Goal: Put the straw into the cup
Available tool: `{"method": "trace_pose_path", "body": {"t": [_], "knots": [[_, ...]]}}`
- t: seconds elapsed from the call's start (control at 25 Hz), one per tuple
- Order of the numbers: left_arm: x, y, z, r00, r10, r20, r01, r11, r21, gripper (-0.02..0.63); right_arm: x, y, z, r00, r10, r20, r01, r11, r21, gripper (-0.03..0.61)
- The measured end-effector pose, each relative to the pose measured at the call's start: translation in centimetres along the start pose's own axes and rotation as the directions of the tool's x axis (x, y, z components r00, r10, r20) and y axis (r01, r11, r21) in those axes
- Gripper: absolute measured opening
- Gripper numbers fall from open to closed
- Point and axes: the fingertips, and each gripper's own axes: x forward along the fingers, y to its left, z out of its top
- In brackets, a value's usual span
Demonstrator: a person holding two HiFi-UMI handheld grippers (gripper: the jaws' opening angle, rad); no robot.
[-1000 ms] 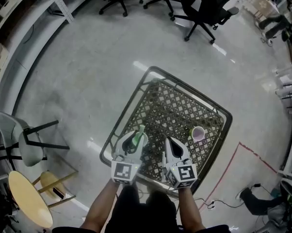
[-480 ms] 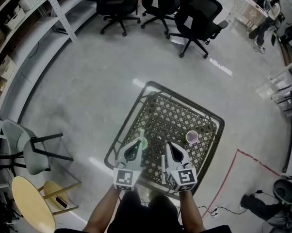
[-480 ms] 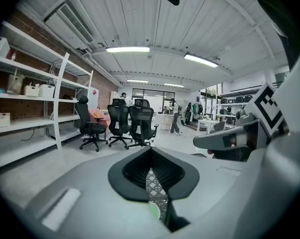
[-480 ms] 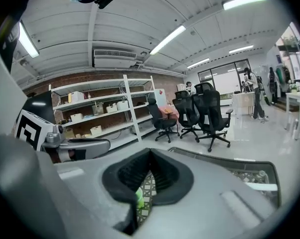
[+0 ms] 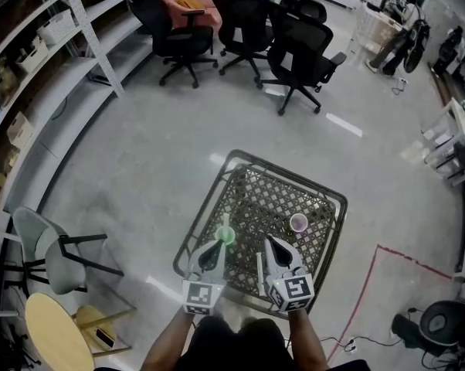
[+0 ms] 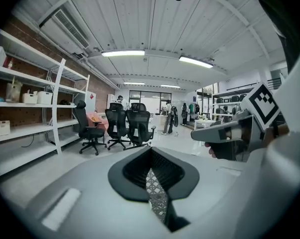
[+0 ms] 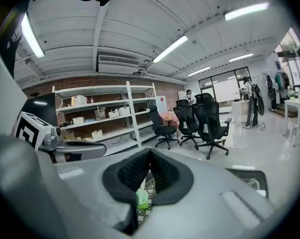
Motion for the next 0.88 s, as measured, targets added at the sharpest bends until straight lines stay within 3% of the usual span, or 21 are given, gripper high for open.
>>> {"method": "trace_pose_path", "body": {"t": [0.32, 0.52, 0.88], "knots": [[-3.5, -1.8, 1.5, 0.999, -0.032, 0.014, 0.032, 0.999, 0.031, 0.008, -4.6, 1.8, 1.2, 0.999, -0.007, 0.041, 0.009, 0.998, -0.056, 0.003], [-5.5, -2.3, 2.4, 0.999, -0.037, 0.029, 0.036, 0.999, 0.033, 0.008, -7.0, 1.9, 1.9, 0.997, -0.034, 0.071, 0.035, 0.999, -0.016, 0.003], [-7.9, -3.1, 3.3, 0.997, -0.043, 0.057, 0.041, 0.998, 0.05, 0.008, -9.4, 3.4, 2.1, 0.995, -0.043, 0.089, 0.049, 0.996, -0.069, 0.003]]}}
